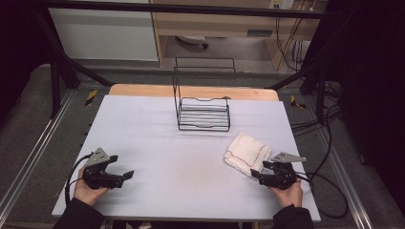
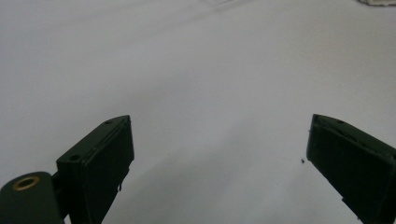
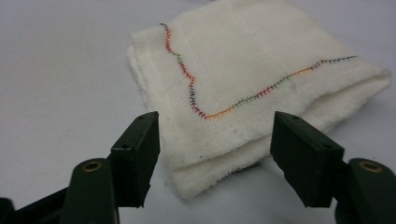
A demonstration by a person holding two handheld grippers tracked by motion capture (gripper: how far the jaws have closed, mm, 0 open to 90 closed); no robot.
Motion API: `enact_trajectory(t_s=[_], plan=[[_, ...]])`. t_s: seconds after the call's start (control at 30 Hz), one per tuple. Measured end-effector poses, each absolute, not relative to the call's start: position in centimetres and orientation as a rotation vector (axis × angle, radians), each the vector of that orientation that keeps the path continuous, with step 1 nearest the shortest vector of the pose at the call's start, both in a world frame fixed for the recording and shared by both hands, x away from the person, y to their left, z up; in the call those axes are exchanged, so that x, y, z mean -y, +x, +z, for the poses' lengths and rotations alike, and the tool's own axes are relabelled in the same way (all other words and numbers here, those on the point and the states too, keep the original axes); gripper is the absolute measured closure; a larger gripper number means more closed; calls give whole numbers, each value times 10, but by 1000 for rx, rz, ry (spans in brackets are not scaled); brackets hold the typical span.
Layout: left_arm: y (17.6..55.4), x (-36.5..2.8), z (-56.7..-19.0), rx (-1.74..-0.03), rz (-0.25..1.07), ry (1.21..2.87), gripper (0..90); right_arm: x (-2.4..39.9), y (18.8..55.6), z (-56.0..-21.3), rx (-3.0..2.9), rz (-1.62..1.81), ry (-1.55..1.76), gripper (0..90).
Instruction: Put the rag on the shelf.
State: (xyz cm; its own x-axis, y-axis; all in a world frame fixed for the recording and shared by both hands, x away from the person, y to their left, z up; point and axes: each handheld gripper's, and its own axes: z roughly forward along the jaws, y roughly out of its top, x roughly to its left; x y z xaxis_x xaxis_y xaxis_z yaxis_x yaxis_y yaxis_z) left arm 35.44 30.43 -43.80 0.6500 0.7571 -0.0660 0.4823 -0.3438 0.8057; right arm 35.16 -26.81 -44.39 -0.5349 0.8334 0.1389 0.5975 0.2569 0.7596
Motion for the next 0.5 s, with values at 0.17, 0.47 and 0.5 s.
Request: enact_trajectory(t_s=[0.17, 0.47, 0.5], plan=[[354, -304, -438, -962, 408, 2013, 79, 263, 348, -442, -2261, 1162, 1256, 488], [353, -303, -438, -956, 406, 2024, 84, 251, 348, -449, -2351, 1063, 1165, 605], [353, -302, -438, -956, 407, 2024, 84, 251, 348, -449, -2351, 1063, 1165, 605]])
